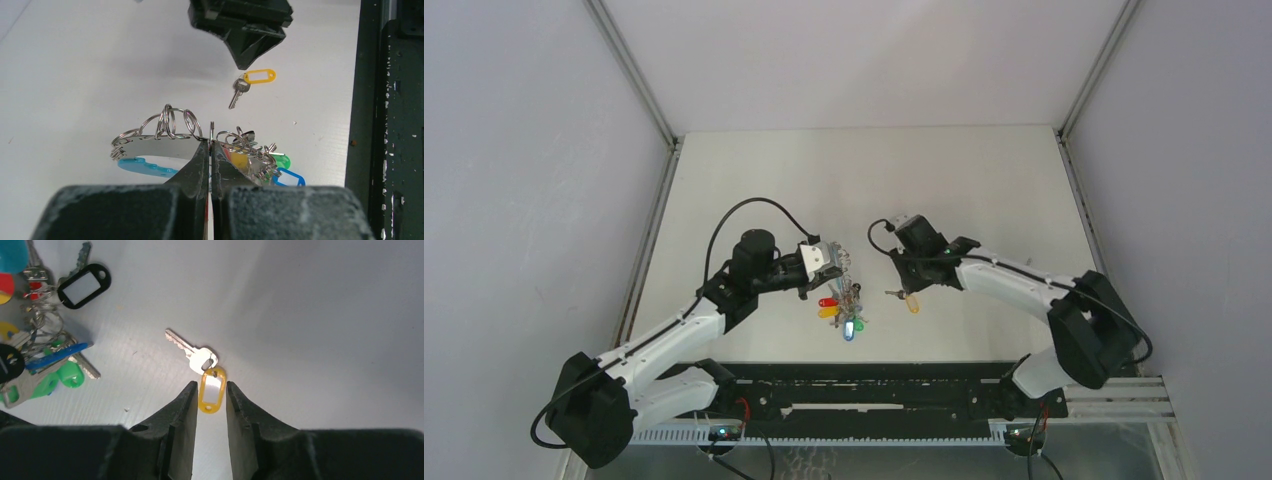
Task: Put the keys on the keyring
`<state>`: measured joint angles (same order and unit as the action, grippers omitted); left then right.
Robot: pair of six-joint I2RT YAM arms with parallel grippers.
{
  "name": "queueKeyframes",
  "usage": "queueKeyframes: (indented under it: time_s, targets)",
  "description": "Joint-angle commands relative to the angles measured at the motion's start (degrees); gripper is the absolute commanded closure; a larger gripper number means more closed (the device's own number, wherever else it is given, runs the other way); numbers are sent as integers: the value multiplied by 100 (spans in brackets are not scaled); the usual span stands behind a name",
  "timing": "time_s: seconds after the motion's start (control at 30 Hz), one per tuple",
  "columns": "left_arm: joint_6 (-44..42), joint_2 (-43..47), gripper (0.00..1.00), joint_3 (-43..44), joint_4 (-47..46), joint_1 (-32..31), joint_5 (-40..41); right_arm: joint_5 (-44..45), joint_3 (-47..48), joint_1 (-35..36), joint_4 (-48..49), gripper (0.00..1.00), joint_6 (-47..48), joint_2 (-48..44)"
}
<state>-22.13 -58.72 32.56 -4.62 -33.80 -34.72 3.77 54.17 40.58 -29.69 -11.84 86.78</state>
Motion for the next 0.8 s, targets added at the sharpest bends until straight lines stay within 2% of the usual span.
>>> queueKeyframes:
  time_s: [0.0,0.17,0.5,0.63,0.77]
  targets:
    - [-22,155,100,-100,-414,-24,-96,-136,-725,30,1202,73,-171,-825]
    - [-16,158,100,-103,-425,-21,-113,-339,-1841,15,2406,73,-50,-1489]
    - [-3,120,100,-109,-477,-25,-117,-432,-3228,2,4618,82,248,-1768]
    - [-15,117,100,-117,-483,-21,-106,-276,-3674,26,5260,83,342,-1916]
    - [-18,111,100,-111,-497,-22,-112,-247,-3895,21,5512,82,488,-2028]
